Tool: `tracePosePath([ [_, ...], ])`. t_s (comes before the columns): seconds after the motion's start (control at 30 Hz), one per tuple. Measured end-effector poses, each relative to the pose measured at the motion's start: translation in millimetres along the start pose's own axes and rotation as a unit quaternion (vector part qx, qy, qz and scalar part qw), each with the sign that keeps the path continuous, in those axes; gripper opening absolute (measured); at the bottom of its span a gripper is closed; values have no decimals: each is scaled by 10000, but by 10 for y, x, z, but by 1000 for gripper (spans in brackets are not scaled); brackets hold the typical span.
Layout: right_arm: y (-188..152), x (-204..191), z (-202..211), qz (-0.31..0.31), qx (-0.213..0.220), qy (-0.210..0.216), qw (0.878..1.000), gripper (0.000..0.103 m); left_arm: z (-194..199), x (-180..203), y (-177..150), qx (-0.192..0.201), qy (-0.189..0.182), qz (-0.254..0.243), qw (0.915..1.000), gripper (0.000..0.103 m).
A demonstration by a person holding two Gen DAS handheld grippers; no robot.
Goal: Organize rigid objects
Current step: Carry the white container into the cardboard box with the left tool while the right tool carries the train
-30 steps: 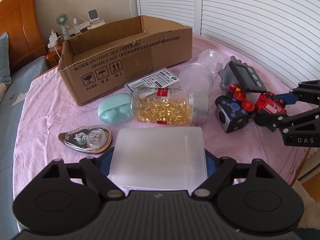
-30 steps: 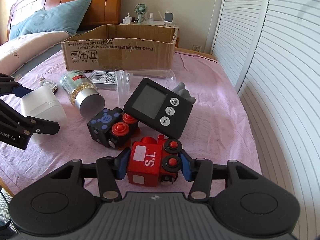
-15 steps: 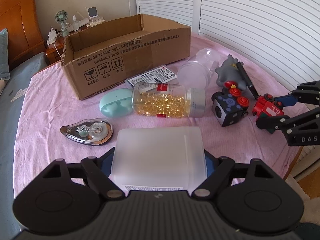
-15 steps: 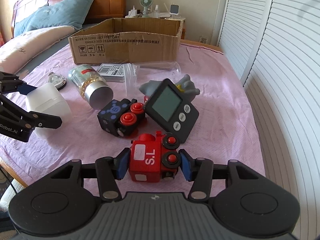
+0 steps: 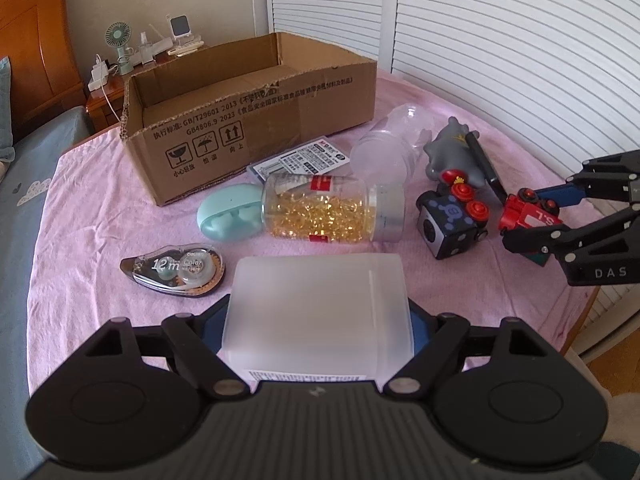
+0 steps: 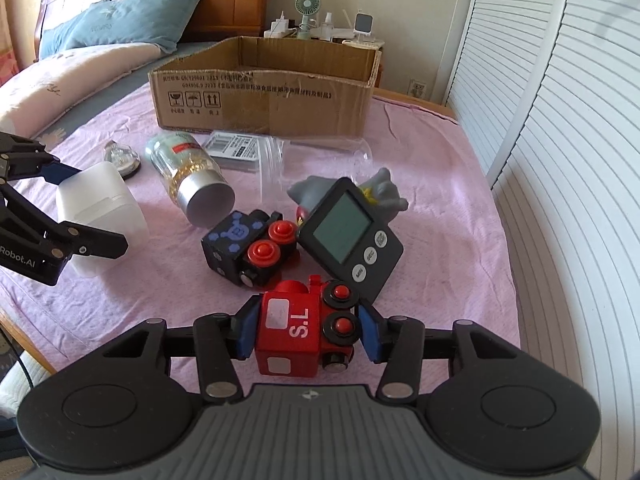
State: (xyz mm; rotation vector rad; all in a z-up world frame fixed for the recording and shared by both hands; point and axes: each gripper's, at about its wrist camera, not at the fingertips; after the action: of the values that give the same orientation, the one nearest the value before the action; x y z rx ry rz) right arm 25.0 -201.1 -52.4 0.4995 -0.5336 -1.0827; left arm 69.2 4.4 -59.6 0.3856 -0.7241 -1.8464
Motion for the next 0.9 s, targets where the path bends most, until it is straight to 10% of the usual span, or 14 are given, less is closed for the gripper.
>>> tracePosePath([
  [0.53, 660, 221, 300, 158, 584, 353, 9975, 55, 295, -240, 777, 333, -33, 13, 9994, 83],
  [0.9, 1483, 346, 3, 481, 1007, 467, 9927, 55, -302, -638, 1818, 399, 442, 151, 9981, 83],
])
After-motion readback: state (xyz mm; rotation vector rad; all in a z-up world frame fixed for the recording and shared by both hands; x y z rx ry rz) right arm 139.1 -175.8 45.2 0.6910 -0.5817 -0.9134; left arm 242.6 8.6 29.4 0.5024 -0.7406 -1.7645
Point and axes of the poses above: each gripper's, at about its wrist camera, not at the fingertips, and z roughly against the way its jaws point, x to its right, y to its top, and after that the axes turned 7 degrees about z, right-handed
